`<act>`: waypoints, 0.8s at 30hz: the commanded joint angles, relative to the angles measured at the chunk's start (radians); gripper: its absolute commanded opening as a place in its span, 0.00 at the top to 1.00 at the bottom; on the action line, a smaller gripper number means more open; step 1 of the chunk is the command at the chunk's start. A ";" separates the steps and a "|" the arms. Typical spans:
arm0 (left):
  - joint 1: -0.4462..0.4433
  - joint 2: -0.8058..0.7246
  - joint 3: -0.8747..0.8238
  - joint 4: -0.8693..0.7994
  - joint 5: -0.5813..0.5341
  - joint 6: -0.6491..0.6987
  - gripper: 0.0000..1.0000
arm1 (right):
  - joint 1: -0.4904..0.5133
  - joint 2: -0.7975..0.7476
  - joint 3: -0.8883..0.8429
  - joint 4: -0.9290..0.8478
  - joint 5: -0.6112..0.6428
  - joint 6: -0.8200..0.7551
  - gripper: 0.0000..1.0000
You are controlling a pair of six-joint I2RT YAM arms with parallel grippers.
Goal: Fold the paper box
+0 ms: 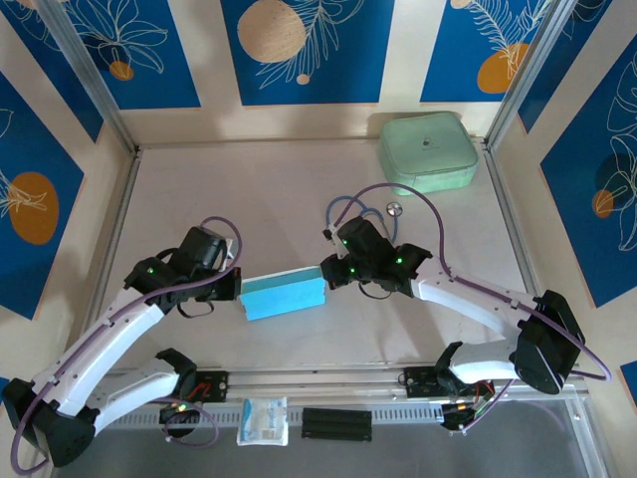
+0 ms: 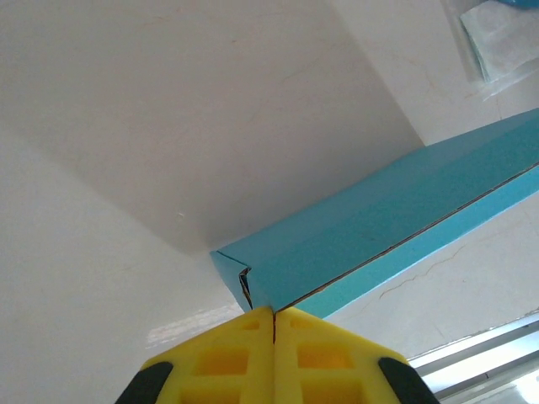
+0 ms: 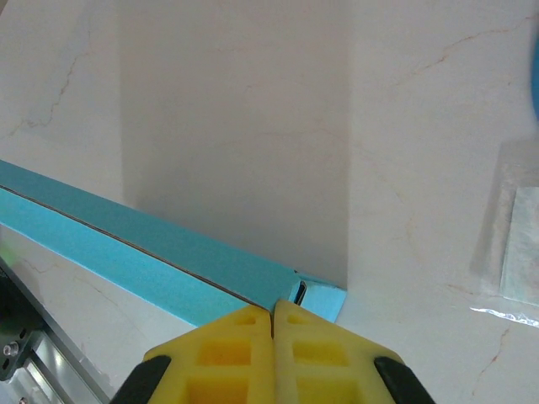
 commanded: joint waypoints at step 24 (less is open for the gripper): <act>-0.008 0.016 -0.013 0.127 0.064 -0.092 1.00 | 0.017 0.020 -0.008 -0.069 -0.005 -0.002 0.98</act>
